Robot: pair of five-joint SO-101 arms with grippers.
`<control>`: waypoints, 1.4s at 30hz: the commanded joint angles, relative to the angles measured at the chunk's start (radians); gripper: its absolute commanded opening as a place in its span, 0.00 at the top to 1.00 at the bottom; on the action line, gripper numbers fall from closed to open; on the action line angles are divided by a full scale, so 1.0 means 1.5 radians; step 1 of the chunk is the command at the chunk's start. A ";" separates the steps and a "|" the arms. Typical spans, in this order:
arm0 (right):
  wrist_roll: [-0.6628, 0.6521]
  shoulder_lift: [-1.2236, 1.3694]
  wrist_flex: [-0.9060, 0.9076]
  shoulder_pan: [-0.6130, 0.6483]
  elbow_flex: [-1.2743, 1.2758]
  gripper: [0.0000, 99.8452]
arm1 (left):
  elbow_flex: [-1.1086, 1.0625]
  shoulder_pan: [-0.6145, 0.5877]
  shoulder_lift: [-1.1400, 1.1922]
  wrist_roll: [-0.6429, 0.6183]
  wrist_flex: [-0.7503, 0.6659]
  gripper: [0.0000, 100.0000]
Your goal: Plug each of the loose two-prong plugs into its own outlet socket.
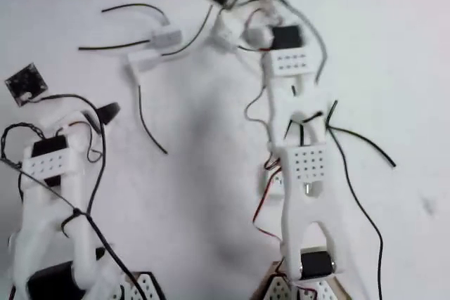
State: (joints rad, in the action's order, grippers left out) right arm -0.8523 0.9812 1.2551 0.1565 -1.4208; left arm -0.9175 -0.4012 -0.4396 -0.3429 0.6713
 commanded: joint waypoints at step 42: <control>-0.223 -0.694 -0.137 -0.105 1.210 0.74 | 0.003 0.007 -0.022 -0.003 -0.011 0.63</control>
State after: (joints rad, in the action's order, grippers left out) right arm -1.1776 -0.0054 1.1676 0.0046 0.3590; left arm -0.9175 -0.4012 -0.4396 -0.3429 0.6713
